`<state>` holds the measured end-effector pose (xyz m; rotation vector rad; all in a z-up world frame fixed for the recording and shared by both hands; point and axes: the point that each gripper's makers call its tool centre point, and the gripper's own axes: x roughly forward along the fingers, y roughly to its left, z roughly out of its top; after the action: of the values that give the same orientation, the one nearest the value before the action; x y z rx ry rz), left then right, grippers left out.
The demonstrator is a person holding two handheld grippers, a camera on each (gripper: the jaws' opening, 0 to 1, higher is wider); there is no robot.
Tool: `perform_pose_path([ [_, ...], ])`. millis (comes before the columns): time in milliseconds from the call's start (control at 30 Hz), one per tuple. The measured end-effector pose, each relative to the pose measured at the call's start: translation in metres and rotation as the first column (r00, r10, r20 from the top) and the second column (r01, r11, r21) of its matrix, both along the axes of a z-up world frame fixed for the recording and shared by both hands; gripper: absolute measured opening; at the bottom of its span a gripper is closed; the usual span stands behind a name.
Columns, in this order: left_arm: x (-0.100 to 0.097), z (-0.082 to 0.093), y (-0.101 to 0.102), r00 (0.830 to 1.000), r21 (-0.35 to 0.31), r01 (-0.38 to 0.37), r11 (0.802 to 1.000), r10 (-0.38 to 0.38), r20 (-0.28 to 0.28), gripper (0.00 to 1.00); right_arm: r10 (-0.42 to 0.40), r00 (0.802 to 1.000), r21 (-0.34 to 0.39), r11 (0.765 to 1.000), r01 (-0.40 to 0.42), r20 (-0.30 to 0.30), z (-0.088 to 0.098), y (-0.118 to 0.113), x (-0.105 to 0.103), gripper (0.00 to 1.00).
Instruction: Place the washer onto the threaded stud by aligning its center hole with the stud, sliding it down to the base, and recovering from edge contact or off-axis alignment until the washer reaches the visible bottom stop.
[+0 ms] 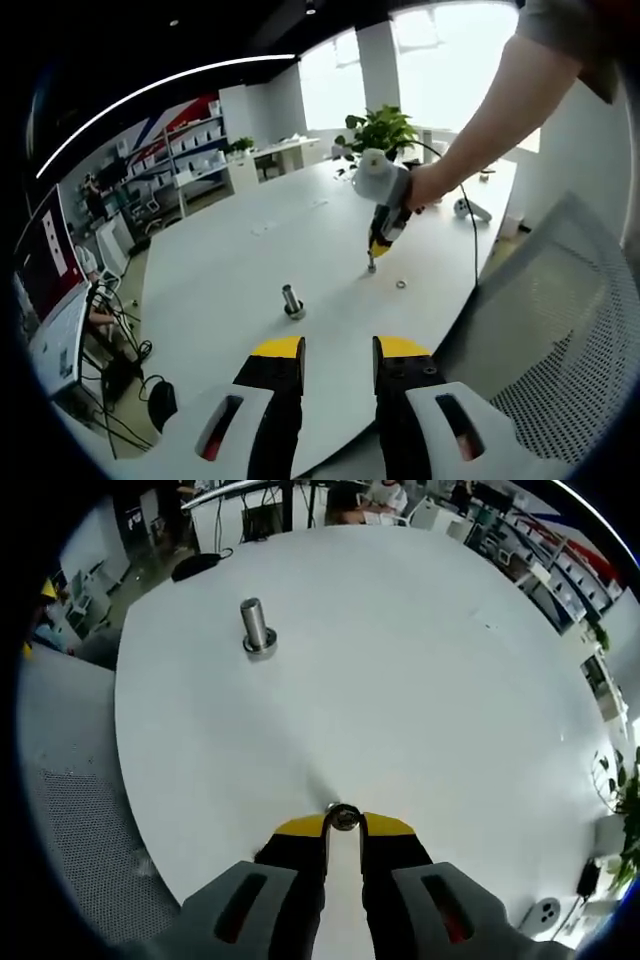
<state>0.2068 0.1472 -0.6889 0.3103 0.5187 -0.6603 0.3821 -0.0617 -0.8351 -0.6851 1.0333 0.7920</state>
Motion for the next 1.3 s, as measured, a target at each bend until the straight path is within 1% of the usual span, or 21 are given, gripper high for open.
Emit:
perform_pose_path([
  [267,-0.001,0.000,0.000,1.000,-0.002,0.001,1.000,-0.001,-0.004,0.25,0.010,1.000,-0.021,1.000,-0.010,-0.016,-0.011,0.002,0.000,0.13],
  [467,-0.001,-0.001,-0.001,1.000,-0.003,0.006,1.000,-0.006,-0.007,0.25,0.010,0.999,-0.035,0.999,-0.012,-0.039,-0.022,0.004,0.000,0.13],
  [700,-0.001,0.000,0.001,1.000,-0.004,-0.002,1.000,0.002,-0.005,0.25,0.007,0.998,-0.046,0.999,-0.010,-0.059,-0.031,0.003,-0.001,0.13],
  [867,0.000,-0.002,0.002,1.000,-0.004,-0.008,1.000,0.008,-0.012,0.25,0.004,0.998,-0.036,0.999,-0.006,-0.064,-0.031,0.004,0.001,0.13],
  [900,0.000,-0.001,0.001,1.000,-0.012,-0.004,1.000,0.004,-0.011,0.25,-0.008,0.997,-0.027,1.000,0.006,-0.073,-0.031,0.004,0.001,0.13],
  [933,0.000,0.000,0.000,1.000,-0.012,-0.003,1.000,0.003,-0.009,0.25,-0.037,0.995,-0.011,0.999,0.036,-0.093,-0.032,0.004,0.000,0.14],
  [1000,-0.001,-0.001,0.000,1.000,-0.005,0.001,1.000,-0.001,-0.011,0.24,-0.056,0.993,-0.006,0.998,0.056,-0.102,-0.031,0.002,0.000,0.14],
  [1100,-0.001,-0.001,0.000,1.000,-0.003,0.003,1.000,-0.003,-0.011,0.24,-0.026,0.996,-0.018,1.000,0.025,-0.089,-0.031,0.001,0.000,0.14],
  [1300,-0.001,0.000,0.000,1.000,-0.016,-0.002,1.000,0.002,-0.011,0.24,-0.043,0.993,-0.024,0.999,0.040,-0.107,-0.031,-0.002,-0.002,0.15],
])
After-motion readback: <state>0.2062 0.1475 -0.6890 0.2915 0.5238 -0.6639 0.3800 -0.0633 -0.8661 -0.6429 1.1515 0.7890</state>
